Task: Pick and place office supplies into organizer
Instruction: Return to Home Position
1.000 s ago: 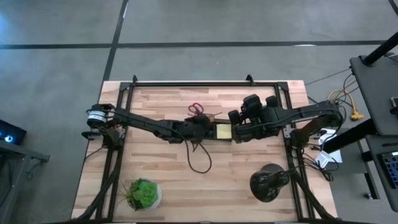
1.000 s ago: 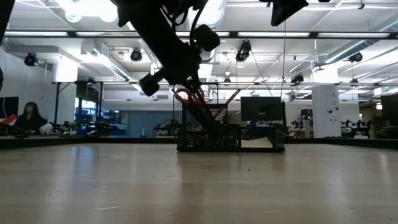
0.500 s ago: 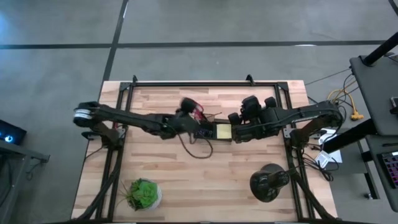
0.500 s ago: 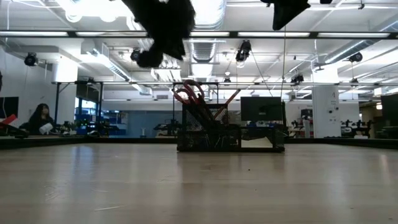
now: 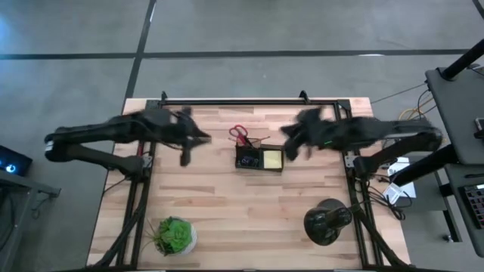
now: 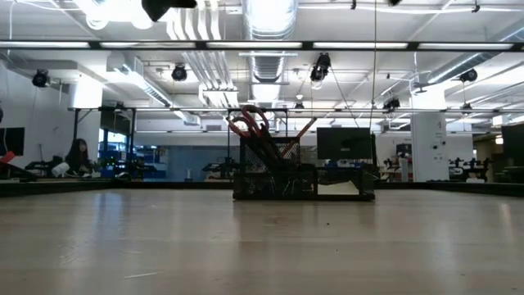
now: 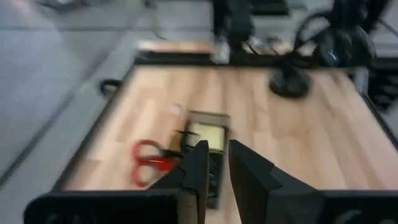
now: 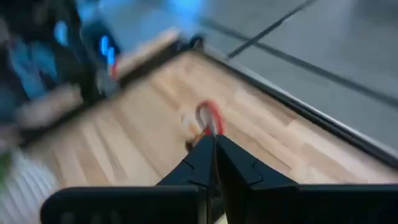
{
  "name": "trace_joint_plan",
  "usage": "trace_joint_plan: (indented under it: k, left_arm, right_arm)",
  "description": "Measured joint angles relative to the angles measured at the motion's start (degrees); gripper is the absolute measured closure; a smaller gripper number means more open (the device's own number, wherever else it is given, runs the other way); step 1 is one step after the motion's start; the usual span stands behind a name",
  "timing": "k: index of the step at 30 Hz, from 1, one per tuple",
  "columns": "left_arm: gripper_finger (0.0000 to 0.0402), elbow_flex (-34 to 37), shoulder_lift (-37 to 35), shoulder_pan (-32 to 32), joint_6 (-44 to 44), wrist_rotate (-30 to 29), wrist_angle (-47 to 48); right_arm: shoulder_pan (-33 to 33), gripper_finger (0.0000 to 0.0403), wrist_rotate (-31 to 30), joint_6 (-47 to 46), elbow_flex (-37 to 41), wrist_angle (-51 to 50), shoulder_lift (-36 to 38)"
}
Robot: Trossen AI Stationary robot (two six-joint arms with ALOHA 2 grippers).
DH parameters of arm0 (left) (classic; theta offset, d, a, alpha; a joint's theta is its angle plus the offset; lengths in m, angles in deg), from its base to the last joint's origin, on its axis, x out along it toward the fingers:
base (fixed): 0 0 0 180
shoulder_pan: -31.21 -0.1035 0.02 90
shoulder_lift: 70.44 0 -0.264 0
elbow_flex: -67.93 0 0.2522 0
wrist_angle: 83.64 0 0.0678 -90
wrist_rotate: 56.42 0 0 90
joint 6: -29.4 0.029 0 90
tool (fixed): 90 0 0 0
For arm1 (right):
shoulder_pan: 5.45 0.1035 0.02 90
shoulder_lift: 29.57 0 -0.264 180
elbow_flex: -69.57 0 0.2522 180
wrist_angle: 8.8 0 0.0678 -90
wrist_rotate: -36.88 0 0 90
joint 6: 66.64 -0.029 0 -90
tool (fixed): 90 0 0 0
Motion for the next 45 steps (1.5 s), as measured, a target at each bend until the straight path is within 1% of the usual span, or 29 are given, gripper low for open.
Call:
trace_joint_plan:
  k: [1,3,5,6,7,8,9,10,12,13,15,17,18,19,20,21,22,23,24,25,26,27,29,35,38,39,41,42,45]
  left_arm:
    - [0.0357,0.1,-1.7,0.0,-0.1,-1.3,0.2]
    - [0.0357,0.2,-5.0,0.0,-1.6,-1.4,0.4]
    - [0.0357,0.2,-8.4,0.1,-7.2,-1.0,0.4]
    - [0.0357,0.2,-9.9,0.1,-9.8,-1.0,0.3]
    - [0.0357,0.2,-11.1,0.1,-11.6,-0.8,0.2]
    - [0.0357,0.2,-12.5,0.1,-12.7,0.4,0.4]
    - [0.0357,0.2,-13.8,0.1,-12.9,2.9,0.7]
    - [0.0357,0.2,-15.0,0.1,-12.8,6.0,0.7]
    - [0.0357,0.2,-16.4,0.2,-11.5,13.2,0.2]
    - [0.0357,0.3,-16.8,0.2,-11.7,15.2,-0.3]
    - [0.0357,1.0,-18.1,0.2,-13.0,15.5,-0.8]
    - [0.0357,4.1,-20.5,0.2,-12.0,14.0,-1.9]
    - [0.0357,6.4,-21.9,0.2,-11.6,12.8,-3.9]
    - [0.0357,9.3,-23.4,0.2,-11.6,11.3,-7.1]
    - [0.0357,12.8,-24.9,0.2,-11.6,9.8,-10.6]
    - [0.0357,16.5,-26.4,0.1,-11.6,8.6,-14.4]
    - [0.0357,20.5,-27.8,0.1,-11.9,8.4,-19.1]
    - [0.0357,24.4,-29.1,0.1,-12.8,8.9,-24.4]
    - [0.0357,28.2,-30.5,0.1,-13.5,10.3,-29.9]
    - [0.0357,31.8,-31.7,0.1,-14.1,11.6,-34.3]
    - [0.0357,35.0,-32.8,0.1,-14.2,12.0,-37.6]
    - [0.0357,37.6,-33.9,0.1,-14.5,12.1,-40.0]
    - [0.0357,41.8,-36.4,-0.1,-15.2,11.4,-42.0]
    - [0.0357,49.2,-46.8,-1.3,-17.8,11.1,-42.0]
    - [0.0357,53.1,-53.1,-1.6,-20.5,11.3,-39.7]
    - [0.0357,54.0,-53.7,-1.7,-21.4,11.2,-40.2]
    - [0.0357,55.3,-52.2,-1.8,-22.2,11.7,-39.3]
    - [0.0357,55.2,-52.0,-1.9,-22.2,11.7,-40.2]
    - [0.0357,55.9,-50.3,-2.9,-23.4,11.5,-41.1]
  right_arm:
    - [0.0,0.0390,-1.2,-4.0,-0.3,-1.5,2.1]
    - [0.3,0.0390,-0.9,-10.3,-0.7,-5.3,5.9]
    - [0.3,0.0390,0.6,-18.0,-0.7,-6.4,9.2]
    - [0.3,0.0390,0.8,-19.9,-0.7,-6.0,10.9]
    - [0.5,0.0390,0.5,-19.1,-0.6,-5.1,12.5]
    - [0.9,0.0390,0.1,-15.4,-0.6,-2.7,13.9]
    - [1.7,0.0390,0.4,-10.1,-0.6,0.9,15.1]
    - [2.7,0.0390,2.2,-3.8,-0.5,4.7,16.0]
    - [4.8,0.0390,8.5,8.9,0.2,13.3,16.6]
    - [5.9,0.0390,11.3,13.9,0.9,17.4,16.6]
    - [7.1,0.0390,14.3,18.4,3.4,21.0,16.4]
    - [7.0,0.0390,13.5,18.2,9.3,20.4,17.4]
    - [6.5,0.0390,12.3,16.0,13.4,20.8,18.5]
    - [5.7,0.0390,11.4,14.1,18.1,23.0,19.9]
    - [4.7,0.0390,11.7,13.6,23.4,28.3,21.6]
    - [3.7,0.0390,13.6,14.6,28.4,34.9,23.7]
    - [2.9,0.0390,17.5,16.2,33.2,41.7,26.2]
    - [1.9,0.0390,22.6,18.0,37.7,49.1,28.7]
    - [0.7,0.0390,27.0,19.2,41.6,54.9,31.1]
    - [-0.3,0.0390,30.3,19.5,45.2,58.9,33.5]
    - [-1.2,0.0390,32.2,19.4,48.4,60.6,36.2]
    - [-2.2,0.0390,32.4,18.7,51.1,60.7,38.9]
    - [-4.2,0.0390,31.0,18.2,55.8,59.7,44.3]
    - [-9.0,0.0390,29.9,16.7,66.7,57.3,60.8]
    - [-9.4,0.0390,32.4,15.4,71.8,56.9,68.8]
    - [-9.5,0.0390,33.6,15.4,73.2,56.9,71.3]
    - [-9.4,0.0390,37.0,15.8,75.2,58.2,71.7]
    - [-9.4,0.0390,38.3,15.9,75.7,57.2,71.6]
    - [-9.7,0.0390,35.9,14.2,76.8,55.1,70.3]
